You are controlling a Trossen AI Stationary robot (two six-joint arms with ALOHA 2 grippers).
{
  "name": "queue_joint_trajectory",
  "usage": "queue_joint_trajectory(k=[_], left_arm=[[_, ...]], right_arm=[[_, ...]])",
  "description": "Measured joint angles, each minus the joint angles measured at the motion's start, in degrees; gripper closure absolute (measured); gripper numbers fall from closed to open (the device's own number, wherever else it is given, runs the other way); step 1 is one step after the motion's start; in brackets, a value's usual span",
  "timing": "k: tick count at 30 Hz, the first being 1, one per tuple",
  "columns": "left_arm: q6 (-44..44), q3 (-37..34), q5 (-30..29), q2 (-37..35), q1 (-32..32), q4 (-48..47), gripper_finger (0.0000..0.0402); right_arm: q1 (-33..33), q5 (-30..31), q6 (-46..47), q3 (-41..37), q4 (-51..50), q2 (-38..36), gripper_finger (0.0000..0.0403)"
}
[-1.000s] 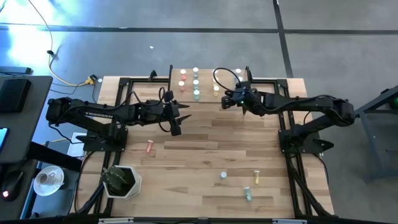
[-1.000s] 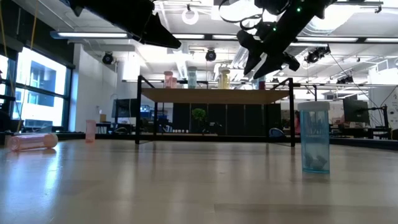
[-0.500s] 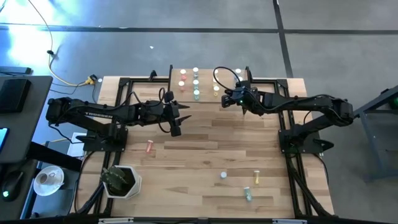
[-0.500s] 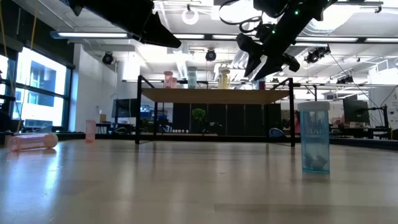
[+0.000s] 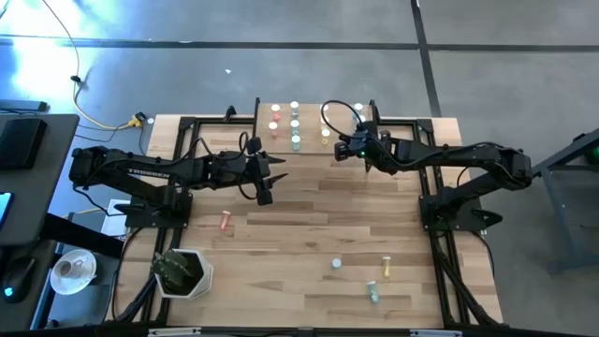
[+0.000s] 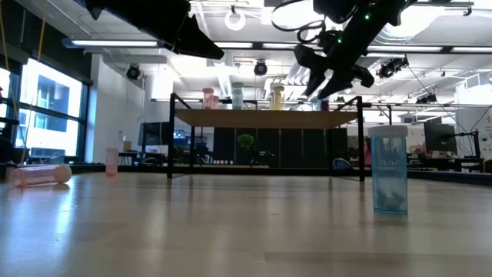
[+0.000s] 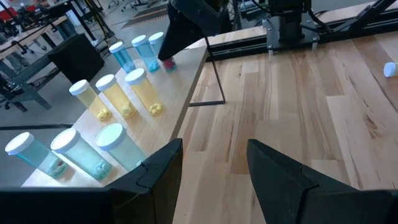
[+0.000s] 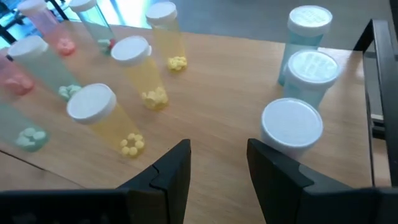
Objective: Pick and place medicine bottles onto shelf by color
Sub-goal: Put the red medicine bottle on the shelf
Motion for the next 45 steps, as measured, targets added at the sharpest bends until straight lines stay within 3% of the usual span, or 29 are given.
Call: queue_joint_trajectory(k=[23,36,45], left_arm=[[-2.1,0.0,-0.3,0.0,0.0,-0.9,0.0232],[-6.7,0.0,-0.6,-7.1,0.0,-8.8,0.0232],[-15.9,0.0,1.4,-12.8,0.0,-22.5,0.0231]], right_arm=[[0.3,0.4,-0.6,0.0,-1.4,0.0,0.0253],[3.6,1.2,-7.7,0.0,1.2,-2.0,0.0253],[7.0,0.8,-15.1,0.1,2.9,-5.9,0.0253]])
